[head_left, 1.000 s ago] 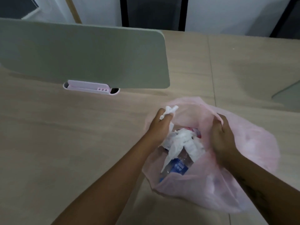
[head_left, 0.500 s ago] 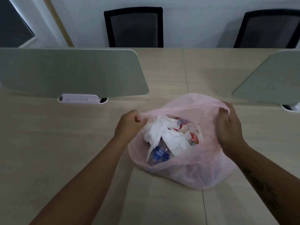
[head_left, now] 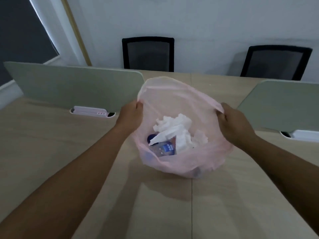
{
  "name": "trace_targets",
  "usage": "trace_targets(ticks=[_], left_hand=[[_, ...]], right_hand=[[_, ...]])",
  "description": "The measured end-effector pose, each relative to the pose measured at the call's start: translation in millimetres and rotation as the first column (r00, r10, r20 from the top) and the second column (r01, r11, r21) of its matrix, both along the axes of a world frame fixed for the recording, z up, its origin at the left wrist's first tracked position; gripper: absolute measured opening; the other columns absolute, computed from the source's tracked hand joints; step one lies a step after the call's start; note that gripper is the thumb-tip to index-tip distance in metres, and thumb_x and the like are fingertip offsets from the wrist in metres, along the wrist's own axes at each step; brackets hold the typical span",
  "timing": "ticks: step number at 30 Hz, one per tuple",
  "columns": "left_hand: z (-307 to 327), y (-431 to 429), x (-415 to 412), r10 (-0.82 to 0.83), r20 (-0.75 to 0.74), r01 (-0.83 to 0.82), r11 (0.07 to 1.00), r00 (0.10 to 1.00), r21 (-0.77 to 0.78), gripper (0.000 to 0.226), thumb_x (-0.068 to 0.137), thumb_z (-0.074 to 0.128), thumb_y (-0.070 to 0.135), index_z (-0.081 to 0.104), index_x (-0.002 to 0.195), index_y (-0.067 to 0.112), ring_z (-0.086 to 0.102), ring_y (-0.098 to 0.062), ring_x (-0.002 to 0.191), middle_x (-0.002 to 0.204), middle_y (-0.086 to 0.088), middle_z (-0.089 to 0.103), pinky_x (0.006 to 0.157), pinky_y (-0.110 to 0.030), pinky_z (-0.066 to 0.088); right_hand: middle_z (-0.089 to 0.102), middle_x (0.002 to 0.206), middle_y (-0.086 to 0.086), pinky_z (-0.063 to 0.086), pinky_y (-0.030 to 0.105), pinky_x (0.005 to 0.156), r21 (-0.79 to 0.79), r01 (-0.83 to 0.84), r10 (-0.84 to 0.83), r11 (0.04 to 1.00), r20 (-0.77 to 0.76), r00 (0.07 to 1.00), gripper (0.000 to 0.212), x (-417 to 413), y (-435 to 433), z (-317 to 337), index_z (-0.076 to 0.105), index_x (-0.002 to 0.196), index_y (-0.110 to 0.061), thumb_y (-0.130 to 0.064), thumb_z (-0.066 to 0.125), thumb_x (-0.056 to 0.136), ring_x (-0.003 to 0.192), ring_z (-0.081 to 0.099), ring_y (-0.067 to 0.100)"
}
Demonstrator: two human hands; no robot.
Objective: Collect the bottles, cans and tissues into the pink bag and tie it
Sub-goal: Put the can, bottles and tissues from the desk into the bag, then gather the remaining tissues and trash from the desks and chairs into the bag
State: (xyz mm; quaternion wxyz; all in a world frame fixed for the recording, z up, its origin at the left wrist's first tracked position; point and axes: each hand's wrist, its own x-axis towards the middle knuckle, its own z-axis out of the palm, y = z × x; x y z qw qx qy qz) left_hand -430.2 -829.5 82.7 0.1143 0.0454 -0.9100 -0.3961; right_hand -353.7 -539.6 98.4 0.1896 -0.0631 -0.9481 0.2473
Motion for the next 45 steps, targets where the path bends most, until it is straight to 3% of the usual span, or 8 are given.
trace_targets(ticks=[5,20,25,29,34,37,40,45], left_hand=[[23,-19,36,0.131,-0.129,-0.141,0.987,0.983,-0.071,0.035,0.105,0.035,0.027,0.059,0.095,0.003,0.054,-0.031,0.085,0.097,-0.019,0.062,0.070,-0.033,0.033],[-42,-49,277,0.393,0.213,-0.370,0.918,0.895,-0.142,0.028,0.097,0.050,0.047,0.055,0.108,0.022,0.062,-0.021,0.081,0.090,-0.001,0.063,0.069,-0.031,0.049],[-36,-92,368,0.706,0.363,-0.286,0.622,0.608,-0.729,0.049,0.097,0.032,0.059,0.052,0.131,0.030,0.047,-0.029,0.123,0.133,-0.003,0.057,0.099,-0.042,0.038],[-34,-113,406,0.746,0.530,-0.202,0.638,0.403,-0.743,0.048,0.096,0.030,0.050,0.052,0.134,0.030,0.041,-0.031,0.131,0.141,-0.002,0.052,0.117,-0.053,0.016],[-37,-140,427,0.731,0.494,-0.209,0.636,0.471,-0.743,0.044,0.096,0.028,0.044,0.056,0.128,0.032,0.047,-0.026,0.125,0.131,-0.001,0.059,0.118,-0.053,0.011],[-39,-171,451,0.723,0.414,-0.237,0.613,0.552,-0.754,0.047,0.096,0.028,0.048,0.057,0.129,0.033,0.055,-0.023,0.116,0.123,0.000,0.065,0.117,-0.047,0.019],[-37,-199,468,0.665,0.367,-0.277,0.658,0.650,-0.700,0.043,0.097,0.031,0.051,0.056,0.129,0.037,0.061,-0.020,0.106,0.116,0.002,0.069,0.110,-0.044,0.032],[-35,-240,496,0.593,0.299,-0.271,0.684,0.748,-0.677,0.037,0.097,0.038,0.051,0.058,0.125,0.036,0.064,-0.019,0.101,0.111,0.004,0.071,0.096,-0.038,0.044]], right_hand=[[0.056,0.086,0.012,0.045,0.040,0.066,-0.165,-0.073,0.062,0.984,-0.075,0.995,0.020,5,1,13,0.048,0.101,-0.010,-0.022,0.031,0.102,0.075,0.053,0.032],[0.060,0.126,0.008,0.042,0.035,0.092,-0.563,-0.369,0.538,0.739,0.164,0.827,0.036,86,-59,-84,0.048,0.135,-0.023,-0.028,0.030,0.104,0.109,0.057,0.029],[0.054,0.135,0.007,0.036,0.034,0.102,-0.530,-0.408,0.590,0.743,0.232,0.774,0.040,116,-94,-123,0.042,0.141,-0.017,-0.029,0.033,0.104,0.124,0.051,0.031],[0.059,0.128,0.000,0.039,0.035,0.104,-0.464,-0.509,0.660,0.725,0.256,0.706,0.039,136,-129,-147,0.046,0.139,-0.020,-0.033,0.037,0.103,0.122,0.054,0.026],[0.066,0.080,0.007,0.047,0.024,0.064,-0.269,-0.602,0.657,0.752,0.231,0.718,0.024,160,-184,-170,0.055,0.107,-0.012,-0.026,0.038,0.097,0.069,0.066,0.027],[0.056,0.109,0.015,0.037,0.019,0.064,-0.123,-0.655,0.638,0.745,0.416,0.648,0.035,173,-211,-178,0.046,0.130,-0.009,-0.019,0.048,0.097,0.094,0.059,0.033],[0.064,0.095,0.024,0.051,0.037,0.061,0.092,-0.723,0.577,0.685,0.538,0.615,0.023,181,-237,-208,0.064,0.092,0.001,0.003,0.072,0.070,0.074,0.062,0.037],[0.064,0.087,0.022,0.038,0.034,0.053,0.353,-0.759,0.531,0.547,0.555,0.641,0.015,192,-273,-222,0.064,0.072,-0.003,0.003,0.051,0.071,0.061,0.052,0.027]])
